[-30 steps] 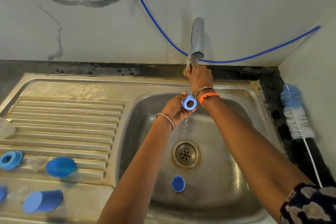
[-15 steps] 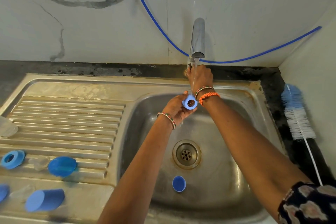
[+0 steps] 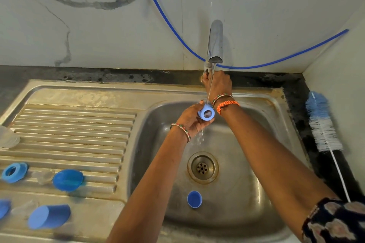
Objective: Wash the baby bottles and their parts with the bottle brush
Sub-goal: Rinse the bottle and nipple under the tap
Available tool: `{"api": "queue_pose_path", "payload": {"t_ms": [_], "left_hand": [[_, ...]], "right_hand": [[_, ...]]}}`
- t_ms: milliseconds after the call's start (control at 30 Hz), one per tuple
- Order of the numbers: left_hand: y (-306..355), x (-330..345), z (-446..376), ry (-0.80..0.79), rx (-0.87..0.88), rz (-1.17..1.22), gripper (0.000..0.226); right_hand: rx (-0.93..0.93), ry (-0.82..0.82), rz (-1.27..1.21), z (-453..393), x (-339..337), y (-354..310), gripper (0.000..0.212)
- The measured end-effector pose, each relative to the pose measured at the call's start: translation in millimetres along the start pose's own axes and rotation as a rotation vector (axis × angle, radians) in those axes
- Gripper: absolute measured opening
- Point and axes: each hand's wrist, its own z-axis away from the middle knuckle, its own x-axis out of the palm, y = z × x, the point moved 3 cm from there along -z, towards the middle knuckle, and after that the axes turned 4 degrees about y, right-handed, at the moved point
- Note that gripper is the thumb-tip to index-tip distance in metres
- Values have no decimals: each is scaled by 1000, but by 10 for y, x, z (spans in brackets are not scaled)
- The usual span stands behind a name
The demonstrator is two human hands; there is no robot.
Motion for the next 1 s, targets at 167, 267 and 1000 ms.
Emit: {"api": "queue_pose_path", "payload": {"t_ms": [167, 267, 1000], "left_hand": [[5, -10, -62, -33, 143, -233, 21], [45, -42, -88, -7, 304, -286, 25], [-11, 51, 37, -166, 171, -143, 31]], "right_hand": [[151, 43, -312, 57, 35, 108, 28], [381, -151, -643, 293, 183, 221, 18], [865, -130, -1353, 875, 181, 177, 27]]}}
